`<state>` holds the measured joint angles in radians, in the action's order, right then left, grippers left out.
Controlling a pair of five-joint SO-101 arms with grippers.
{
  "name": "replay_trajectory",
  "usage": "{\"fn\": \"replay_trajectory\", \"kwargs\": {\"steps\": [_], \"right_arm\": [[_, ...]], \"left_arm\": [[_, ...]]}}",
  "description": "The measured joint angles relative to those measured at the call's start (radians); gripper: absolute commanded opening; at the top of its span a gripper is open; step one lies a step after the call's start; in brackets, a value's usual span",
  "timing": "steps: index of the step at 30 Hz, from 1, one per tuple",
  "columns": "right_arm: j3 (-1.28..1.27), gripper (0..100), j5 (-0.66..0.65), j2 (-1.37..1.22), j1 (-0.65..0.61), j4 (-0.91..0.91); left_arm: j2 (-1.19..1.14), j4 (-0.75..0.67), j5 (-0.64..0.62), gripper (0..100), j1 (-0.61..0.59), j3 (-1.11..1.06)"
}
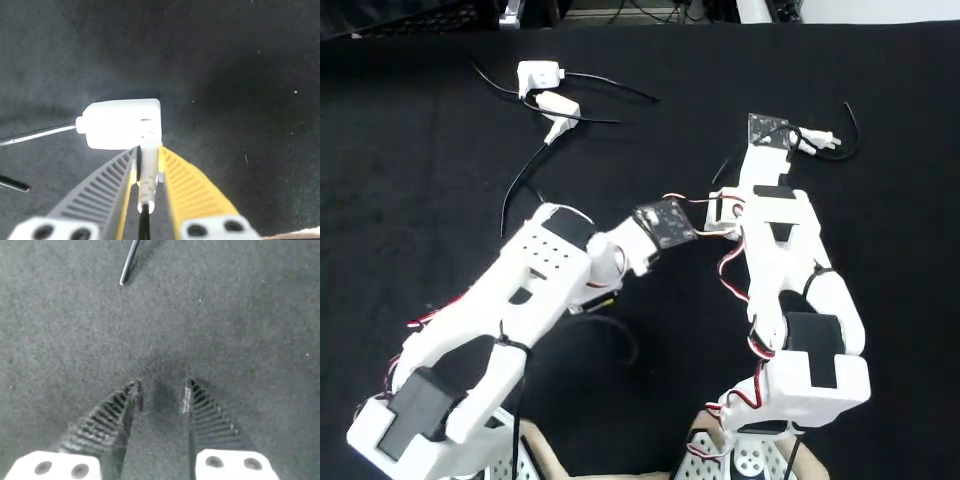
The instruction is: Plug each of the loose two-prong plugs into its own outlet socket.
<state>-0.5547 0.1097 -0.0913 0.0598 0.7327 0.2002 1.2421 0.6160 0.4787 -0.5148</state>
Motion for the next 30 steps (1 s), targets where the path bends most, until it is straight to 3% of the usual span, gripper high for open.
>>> {"fn": "replay_trajectory", "kwargs": {"steps": [12,21,30], "right_arm": [[0.0,14.5,0.0,0.0,0.0,0.0],[0.0,14.5,0.0,0.0,0.0,-0.015],[0.0,14.5,0.0,0.0,0.0,-0.015]], "left_arm": [[0.0,0.002,-0.006,3,0.006,0.02],[0.0,0.123,-0.026,3,0.014,0.192],[0.0,0.06,-0.048,3,0.014,0.101]]}}
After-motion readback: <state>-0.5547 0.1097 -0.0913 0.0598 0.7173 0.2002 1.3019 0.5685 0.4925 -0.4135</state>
